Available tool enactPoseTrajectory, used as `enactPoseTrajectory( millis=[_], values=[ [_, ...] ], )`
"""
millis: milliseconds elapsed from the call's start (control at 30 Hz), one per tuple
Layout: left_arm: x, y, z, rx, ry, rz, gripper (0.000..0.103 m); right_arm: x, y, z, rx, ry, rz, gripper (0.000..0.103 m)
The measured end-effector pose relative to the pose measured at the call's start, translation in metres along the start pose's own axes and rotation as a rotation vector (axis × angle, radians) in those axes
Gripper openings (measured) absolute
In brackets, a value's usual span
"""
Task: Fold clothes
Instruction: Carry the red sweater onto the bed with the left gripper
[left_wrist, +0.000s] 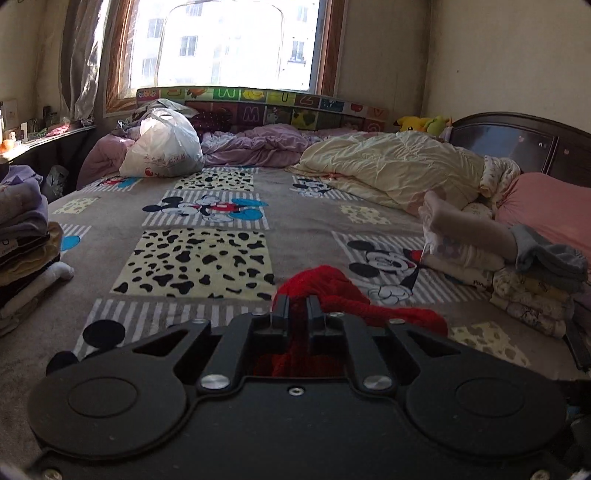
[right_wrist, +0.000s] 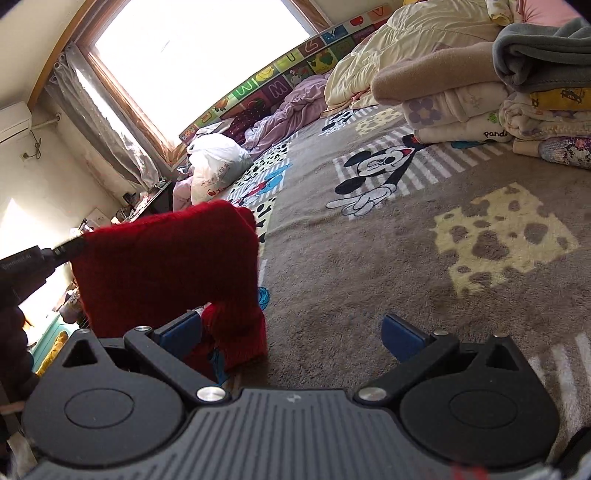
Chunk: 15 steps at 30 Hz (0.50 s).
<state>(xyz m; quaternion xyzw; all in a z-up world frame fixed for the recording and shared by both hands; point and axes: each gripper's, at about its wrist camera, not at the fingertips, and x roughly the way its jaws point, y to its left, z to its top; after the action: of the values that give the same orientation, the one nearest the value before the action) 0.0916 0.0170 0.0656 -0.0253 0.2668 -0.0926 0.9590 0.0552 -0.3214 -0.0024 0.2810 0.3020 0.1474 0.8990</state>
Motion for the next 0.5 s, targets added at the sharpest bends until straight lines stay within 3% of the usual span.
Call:
enactPoseTrajectory(
  millis=[67,100,500],
  values=[
    [0.0,0.003,-0.029,-0.009,0.056,0.005,0.043,0.002,0.002,-0.003,-0.004,0.011,0.009,0.103],
    [-0.003,0.007,-0.039,-0.025,0.062,0.006,0.05,0.002,0.002,-0.004,-0.004,0.017,0.013,0.103],
    [-0.025,0.027,-0.061,-0.175,0.02,-0.026,0.067,0.01,0.021,-0.006,-0.051,0.028,-0.01,0.098]
  ],
)
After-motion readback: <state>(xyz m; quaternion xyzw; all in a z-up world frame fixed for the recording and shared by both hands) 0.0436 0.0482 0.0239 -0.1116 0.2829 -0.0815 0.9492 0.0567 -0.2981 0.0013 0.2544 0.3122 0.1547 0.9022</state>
